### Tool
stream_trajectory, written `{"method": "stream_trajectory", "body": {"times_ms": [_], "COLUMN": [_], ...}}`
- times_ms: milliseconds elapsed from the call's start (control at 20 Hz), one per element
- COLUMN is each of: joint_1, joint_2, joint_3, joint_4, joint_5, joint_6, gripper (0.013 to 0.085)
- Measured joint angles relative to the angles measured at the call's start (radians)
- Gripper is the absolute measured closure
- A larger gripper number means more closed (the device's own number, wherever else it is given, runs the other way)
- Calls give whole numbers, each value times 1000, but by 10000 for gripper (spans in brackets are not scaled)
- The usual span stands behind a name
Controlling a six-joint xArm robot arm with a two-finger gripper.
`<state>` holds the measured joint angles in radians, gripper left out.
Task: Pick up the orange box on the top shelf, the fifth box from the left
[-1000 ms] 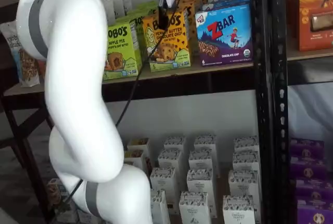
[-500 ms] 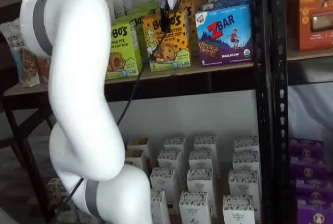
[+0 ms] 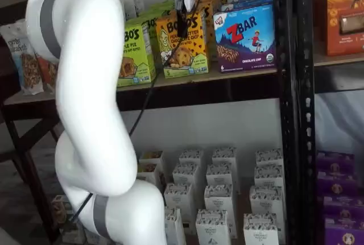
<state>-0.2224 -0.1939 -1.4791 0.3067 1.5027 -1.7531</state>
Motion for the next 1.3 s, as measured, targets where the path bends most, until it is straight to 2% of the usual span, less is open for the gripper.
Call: {"method": "stream_trajectory", "body": {"times_ms": [350, 400, 450, 550, 700, 750, 800, 950, 1300], "joint_1": [5, 6, 6, 8, 10, 10, 10, 7, 5], "joint_2": [2, 2, 2, -1, -4, -5, -7, -8, -9], "joint_3": [6, 6, 8, 14, 20, 23, 26, 29, 29], "joint_4": [-8, -8, -8, -7, -7, -6, -5, 2, -2], "joint_5": [-5, -4, -5, -13, -19, -23, -25, -26, -23], "joint_6": [2, 2, 3, 4, 4, 4, 3, 2, -1], "gripper": [130, 170, 170, 250, 290, 330, 330, 410, 410]}}
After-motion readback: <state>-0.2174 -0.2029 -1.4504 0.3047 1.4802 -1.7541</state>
